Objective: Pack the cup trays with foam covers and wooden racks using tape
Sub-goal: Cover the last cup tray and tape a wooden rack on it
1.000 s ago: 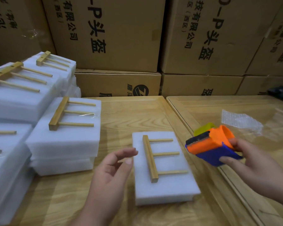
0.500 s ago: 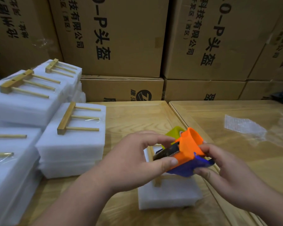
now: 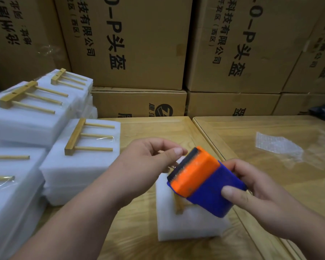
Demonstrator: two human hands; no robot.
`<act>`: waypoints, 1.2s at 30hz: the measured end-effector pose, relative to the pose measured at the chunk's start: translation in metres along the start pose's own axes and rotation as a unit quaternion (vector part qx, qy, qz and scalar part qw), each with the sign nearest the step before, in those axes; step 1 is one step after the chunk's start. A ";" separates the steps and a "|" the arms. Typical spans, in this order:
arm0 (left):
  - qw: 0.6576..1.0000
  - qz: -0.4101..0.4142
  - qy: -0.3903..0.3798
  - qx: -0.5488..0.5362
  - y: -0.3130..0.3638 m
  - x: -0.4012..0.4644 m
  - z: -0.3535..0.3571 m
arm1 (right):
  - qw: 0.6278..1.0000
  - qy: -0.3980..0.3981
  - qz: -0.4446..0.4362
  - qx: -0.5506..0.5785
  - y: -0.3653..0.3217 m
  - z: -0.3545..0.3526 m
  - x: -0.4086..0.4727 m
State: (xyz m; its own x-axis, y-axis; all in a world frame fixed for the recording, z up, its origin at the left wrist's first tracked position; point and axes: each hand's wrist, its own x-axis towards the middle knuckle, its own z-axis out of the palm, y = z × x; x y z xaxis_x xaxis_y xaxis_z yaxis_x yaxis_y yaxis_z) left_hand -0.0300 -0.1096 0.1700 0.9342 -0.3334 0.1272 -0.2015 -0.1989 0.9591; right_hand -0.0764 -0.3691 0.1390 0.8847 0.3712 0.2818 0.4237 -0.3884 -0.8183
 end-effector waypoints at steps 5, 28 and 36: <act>0.998 -0.026 0.061 0.012 0.007 0.010 0.007 | 0.985 0.161 -0.035 -0.057 0.005 0.013 0.022; 0.974 0.023 0.225 0.004 0.005 0.027 0.006 | 0.962 0.167 -0.100 -0.191 -0.002 -0.019 0.087; 0.964 0.078 0.252 0.002 0.007 0.021 0.005 | 0.964 0.142 -0.105 -0.197 0.005 -0.041 0.074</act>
State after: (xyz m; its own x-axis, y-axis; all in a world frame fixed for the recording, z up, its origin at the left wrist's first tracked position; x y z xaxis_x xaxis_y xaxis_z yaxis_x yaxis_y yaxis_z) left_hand -0.0130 -0.1225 0.1778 0.9166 0.1313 0.3776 -0.3512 -0.1868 0.9175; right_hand -0.0006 -0.3780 0.1764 0.7648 0.2527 0.5926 0.5911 -0.6410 -0.4896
